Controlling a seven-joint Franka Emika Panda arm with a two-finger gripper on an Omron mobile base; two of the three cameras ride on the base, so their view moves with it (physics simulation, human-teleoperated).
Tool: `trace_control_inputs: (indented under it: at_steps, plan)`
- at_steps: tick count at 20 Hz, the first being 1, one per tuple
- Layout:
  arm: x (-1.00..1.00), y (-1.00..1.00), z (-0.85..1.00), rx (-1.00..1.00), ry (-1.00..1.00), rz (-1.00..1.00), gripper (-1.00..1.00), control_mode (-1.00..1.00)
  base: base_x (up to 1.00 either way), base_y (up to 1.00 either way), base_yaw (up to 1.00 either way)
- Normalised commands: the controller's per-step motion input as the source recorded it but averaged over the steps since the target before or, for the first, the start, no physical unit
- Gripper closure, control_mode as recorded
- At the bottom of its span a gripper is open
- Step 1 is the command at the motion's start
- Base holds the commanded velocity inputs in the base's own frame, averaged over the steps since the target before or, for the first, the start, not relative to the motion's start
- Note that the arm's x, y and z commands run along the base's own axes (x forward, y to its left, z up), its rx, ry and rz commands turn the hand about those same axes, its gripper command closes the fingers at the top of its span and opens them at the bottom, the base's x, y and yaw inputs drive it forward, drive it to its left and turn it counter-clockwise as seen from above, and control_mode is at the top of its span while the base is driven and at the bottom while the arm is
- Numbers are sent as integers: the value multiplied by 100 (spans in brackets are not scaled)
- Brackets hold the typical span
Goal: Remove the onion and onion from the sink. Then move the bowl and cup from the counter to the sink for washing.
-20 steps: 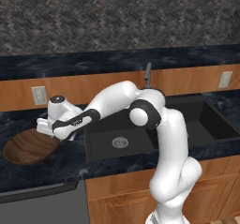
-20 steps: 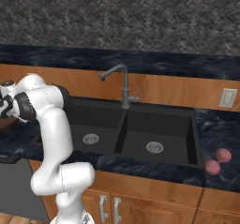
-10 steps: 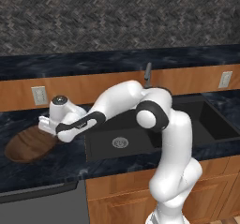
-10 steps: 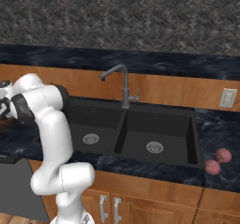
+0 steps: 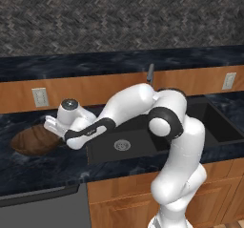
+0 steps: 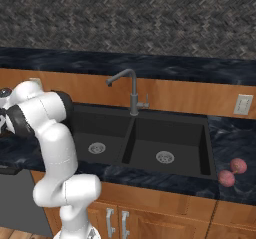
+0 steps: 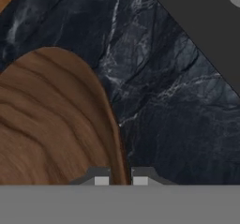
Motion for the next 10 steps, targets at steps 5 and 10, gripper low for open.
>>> trace_control_inputs:
  at_steps: [5,10]
  plan:
    - [-11,-25,19,13,-6,-1,100,-100,0,0,0]
    - [-15,-33,21,9,-5,0,100,-100,0,0,0]
